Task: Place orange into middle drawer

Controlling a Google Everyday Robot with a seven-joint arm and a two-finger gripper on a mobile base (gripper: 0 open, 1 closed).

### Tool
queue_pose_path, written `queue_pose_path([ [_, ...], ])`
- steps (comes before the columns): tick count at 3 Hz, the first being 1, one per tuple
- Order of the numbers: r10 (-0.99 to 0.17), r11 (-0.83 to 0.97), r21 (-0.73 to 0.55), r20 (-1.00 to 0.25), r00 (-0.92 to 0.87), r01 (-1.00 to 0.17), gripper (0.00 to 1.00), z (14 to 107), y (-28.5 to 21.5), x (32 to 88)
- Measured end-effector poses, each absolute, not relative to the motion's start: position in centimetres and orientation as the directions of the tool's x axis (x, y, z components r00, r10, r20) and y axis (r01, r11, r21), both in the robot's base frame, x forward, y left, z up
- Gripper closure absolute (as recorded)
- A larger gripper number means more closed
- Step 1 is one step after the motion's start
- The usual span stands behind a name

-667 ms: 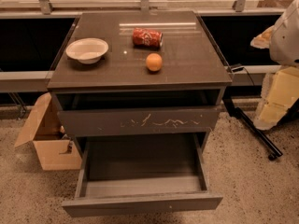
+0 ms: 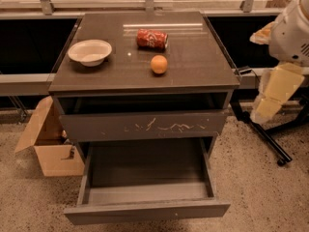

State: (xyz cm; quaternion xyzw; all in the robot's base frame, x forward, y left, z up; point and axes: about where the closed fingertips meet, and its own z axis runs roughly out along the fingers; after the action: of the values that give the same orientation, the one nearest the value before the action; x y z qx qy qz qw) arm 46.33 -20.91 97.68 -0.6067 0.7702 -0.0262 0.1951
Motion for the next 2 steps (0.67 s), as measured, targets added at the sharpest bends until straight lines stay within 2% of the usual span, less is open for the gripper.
queue_pose_path([
  [2,-0.891,0.265,-0.294,-0.439,-0.117,-0.918,0.0,95.6,-17.5,52.9],
])
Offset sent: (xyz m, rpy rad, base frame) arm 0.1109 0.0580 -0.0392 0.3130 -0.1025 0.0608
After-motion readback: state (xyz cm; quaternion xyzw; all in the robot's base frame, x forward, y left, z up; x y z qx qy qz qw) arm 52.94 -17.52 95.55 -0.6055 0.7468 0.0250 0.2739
